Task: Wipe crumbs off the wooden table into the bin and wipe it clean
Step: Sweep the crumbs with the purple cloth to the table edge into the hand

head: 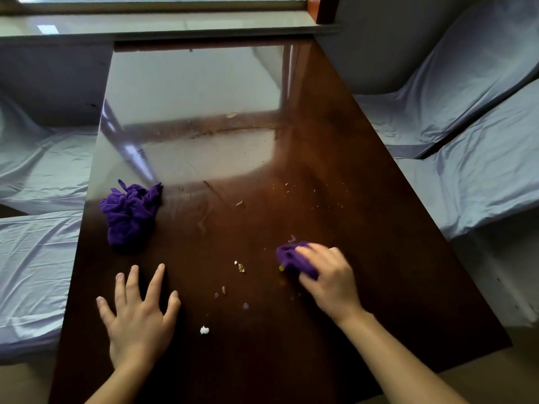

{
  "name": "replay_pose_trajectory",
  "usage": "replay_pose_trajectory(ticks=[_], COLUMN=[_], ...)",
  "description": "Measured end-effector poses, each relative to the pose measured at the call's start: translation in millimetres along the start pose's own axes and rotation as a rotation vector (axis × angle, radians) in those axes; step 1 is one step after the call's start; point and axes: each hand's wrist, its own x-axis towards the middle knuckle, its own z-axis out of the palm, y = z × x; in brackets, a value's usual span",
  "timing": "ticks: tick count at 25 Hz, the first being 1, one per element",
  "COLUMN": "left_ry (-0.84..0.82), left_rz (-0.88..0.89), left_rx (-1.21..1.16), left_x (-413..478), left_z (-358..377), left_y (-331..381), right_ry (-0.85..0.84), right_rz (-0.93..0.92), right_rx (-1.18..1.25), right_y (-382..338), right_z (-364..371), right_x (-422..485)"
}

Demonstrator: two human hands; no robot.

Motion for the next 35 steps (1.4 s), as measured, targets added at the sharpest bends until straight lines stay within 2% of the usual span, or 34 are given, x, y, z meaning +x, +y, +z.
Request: replay_pose_trajectory(ticks=[3,5,7,11,16,19,22,25,27,29,32,33,35], left_ry=[0.003,0.006,0.007,-0.001,-0.011,-0.002,0.001,0.014,0.027,0.035,0.066,0.080,0.101], left_rz=[0.004,0.006,0.005,0.003,0.002,0.010,0.010,0.017,0.025,0.032,0.033,0.030,0.027], left_rx=[0.000,-0.001,0.002,0.022,0.026,0.019,0.014,0.003,-0.016,-0.048,-0.107,-0.127,-0.152], left_x=[0,1,1,1,1,1,2,1,1,1,1,1,1], left_z=[2,3,3,3,0,0,2,2,2,1,1,1,2], left_y=[-2,-3,-3,-4,-1,-1,-3,-4,-5,-7,-8,-9,-10], right_ry=[0.200,0.228,0.202,0.118,-0.054,0.050,0.185,0.043,-0.036,-0.093,-0.250,-0.291,-0.252], right_rz=[0.336,0.481,0.534,0.383,0.166,0.236,0.369,0.427,0.341,0.181,-0.043,-0.078,-0.050], right_rx=[0.126,0.072,-0.020,-0.134,-0.012,0.214,0.157,0.030,-0.043,-0.055,0.067,0.118,0.203], right_y=[38,64,68,13,-58,-43,6,27,14,-11,-52,-61,-65], right_z=[-41,-59,-51,2,38,19,-10,-9,5,22,41,43,42], right_x=[0,-24,-54,-84,-53,-29,12,49,52,39,14,10,16])
